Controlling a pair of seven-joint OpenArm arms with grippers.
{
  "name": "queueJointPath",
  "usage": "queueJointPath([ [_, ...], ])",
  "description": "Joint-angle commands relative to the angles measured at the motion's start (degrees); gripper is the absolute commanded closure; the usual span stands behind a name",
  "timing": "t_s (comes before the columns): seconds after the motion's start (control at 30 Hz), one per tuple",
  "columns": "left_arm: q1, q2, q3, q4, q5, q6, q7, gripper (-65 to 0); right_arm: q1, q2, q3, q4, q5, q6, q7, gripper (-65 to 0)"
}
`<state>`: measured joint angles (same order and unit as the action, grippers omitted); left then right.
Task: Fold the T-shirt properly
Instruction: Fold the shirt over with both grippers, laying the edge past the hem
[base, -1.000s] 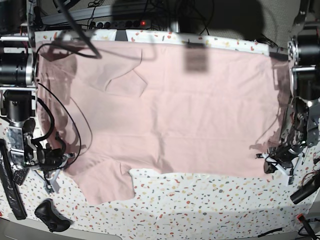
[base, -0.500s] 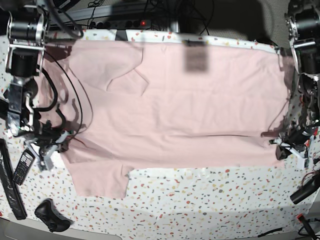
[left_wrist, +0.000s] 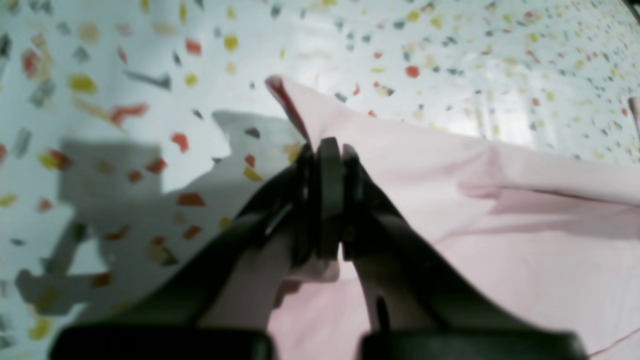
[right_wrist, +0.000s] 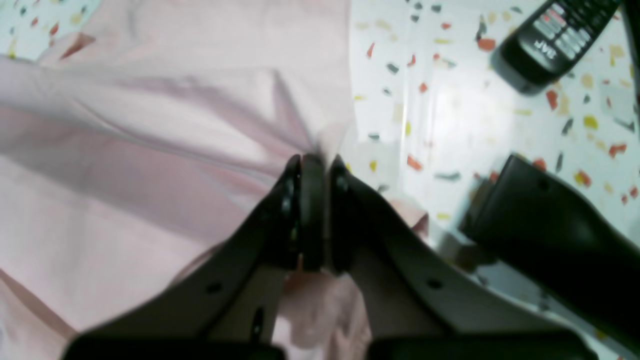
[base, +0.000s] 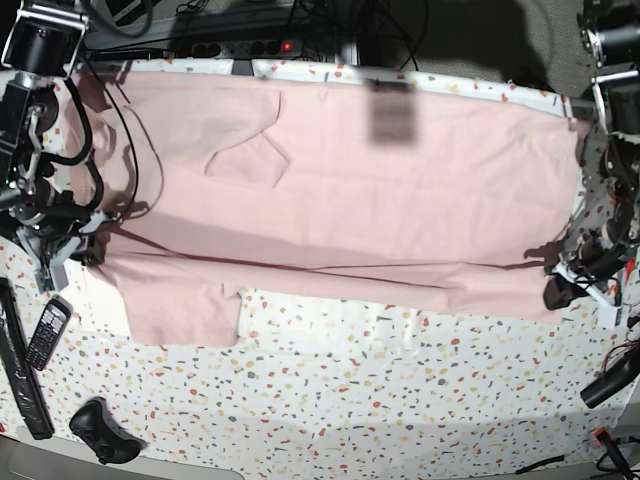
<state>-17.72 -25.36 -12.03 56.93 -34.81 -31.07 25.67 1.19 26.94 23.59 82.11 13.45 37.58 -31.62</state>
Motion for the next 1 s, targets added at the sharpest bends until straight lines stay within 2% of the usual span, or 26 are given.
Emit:
queueJointPath([
  [0.0,-0.5,-1.4,-1.1,2.8,-0.6,-0.3,-1.3,0.0,0.0,1.3,1.1,2.0,1.0,0.2,1.0,0.0],
  [0.13,4.1,-1.3,-3.6,9.8,-0.6,-0.3,-0.8,0.0,-4.0,1.1,3.9,5.9,5.3,0.2,-1.1,0.0],
  [0.47,12.0,-1.3,-5.4,18.2,0.2,-0.3,1.8,0.0,-15.0,0.9,9.2,12.6,7.6,0.1,-1.5,0.0],
  [0.73,17.4,-1.3,-9.8,19.7,0.5,-0.4,1.8,0.0,-16.6,-3.1,13.9,12.6,8.0,0.2,-2.5,0.0],
  [0.97,18.7,-1.3,-9.7,19.7,8.2,-0.4,1.8,0.0,-16.6,-4.6,13.8,12.5,8.0,0.2,-6.3,0.0],
])
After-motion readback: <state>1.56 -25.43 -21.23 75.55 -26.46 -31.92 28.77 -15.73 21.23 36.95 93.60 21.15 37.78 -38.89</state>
